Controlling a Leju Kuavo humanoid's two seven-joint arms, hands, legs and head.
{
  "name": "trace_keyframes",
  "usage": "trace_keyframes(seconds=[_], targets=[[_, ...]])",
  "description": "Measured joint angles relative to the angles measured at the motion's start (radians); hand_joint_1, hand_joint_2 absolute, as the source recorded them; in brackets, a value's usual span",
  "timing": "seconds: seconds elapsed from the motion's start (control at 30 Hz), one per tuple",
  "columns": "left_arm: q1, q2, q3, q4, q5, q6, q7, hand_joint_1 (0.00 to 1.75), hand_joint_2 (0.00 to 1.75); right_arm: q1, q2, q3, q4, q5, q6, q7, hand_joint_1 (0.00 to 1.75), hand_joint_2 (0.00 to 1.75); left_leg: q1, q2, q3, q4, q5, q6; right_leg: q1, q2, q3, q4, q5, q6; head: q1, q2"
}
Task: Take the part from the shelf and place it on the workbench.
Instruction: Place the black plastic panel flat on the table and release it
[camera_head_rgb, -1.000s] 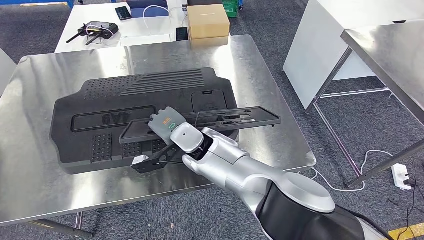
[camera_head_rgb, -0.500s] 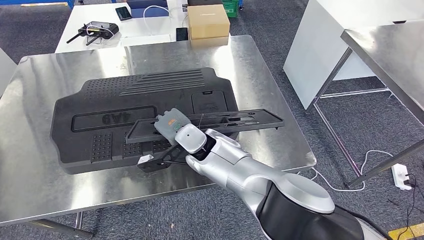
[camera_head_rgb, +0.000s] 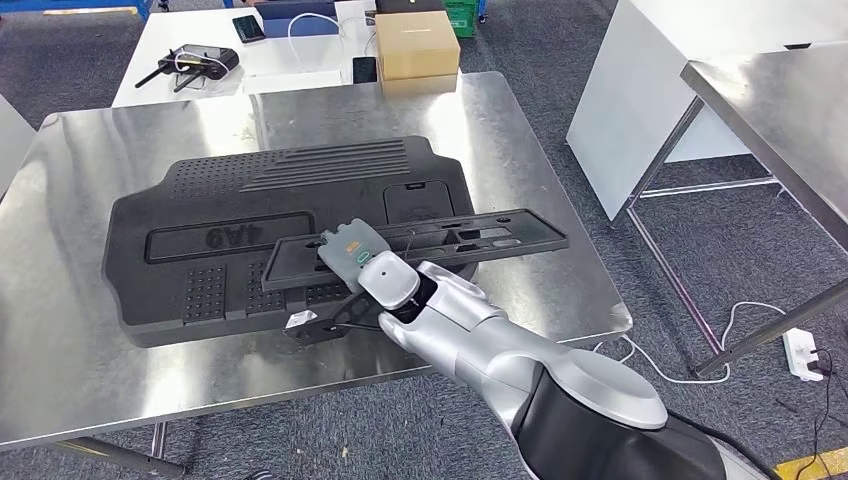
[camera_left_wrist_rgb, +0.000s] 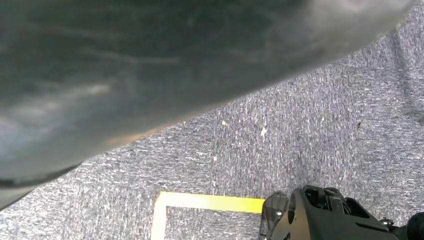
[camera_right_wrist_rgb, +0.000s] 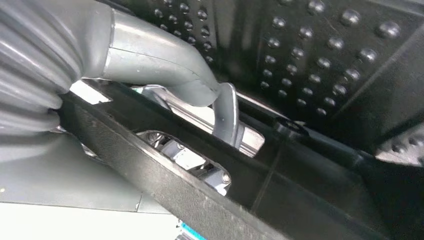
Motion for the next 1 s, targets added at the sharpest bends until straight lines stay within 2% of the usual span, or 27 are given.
trace_keyframes(seconds=[0.57,0.7,0.87,1.0], targets=[[0.001,0.000,0.006,0.000,0.000,0.000,0.000,0.00,0.00,0.016,-0.001,-0.002,0.038,0.016,0.009,0.015,0.00,1.75,0.000,0.001,0.000,0.000,0.000,0.000,0.000,0.000,0.000,0.000,0.000,0.000,0.000,0.000],[0.001,0.001,0.008,0.000,-0.007,0.000,0.000,0.00,0.00,0.015,-0.002,-0.002,0.042,0.024,0.016,0.017,0.00,0.00,0.000,0.001,0.000,0.000,0.000,0.000,0.000,0.000,0.000,0.000,0.000,0.000,0.000,0.000],[0.001,0.003,0.014,0.000,-0.025,0.001,0.001,0.00,0.00,0.015,-0.002,-0.002,0.042,0.043,0.008,0.019,0.00,0.00,0.000,0.001,0.000,0.000,0.000,0.000,0.000,0.000,0.000,0.000,0.000,0.000,0.000,0.000],[0.003,0.003,0.016,0.000,-0.032,0.013,0.006,0.00,0.00,0.015,-0.002,-0.004,0.042,0.066,-0.054,0.026,0.00,0.00,0.000,0.001,0.000,0.000,0.000,0.000,0.000,0.000,0.000,0.000,0.000,0.000,0.000,0.000]])
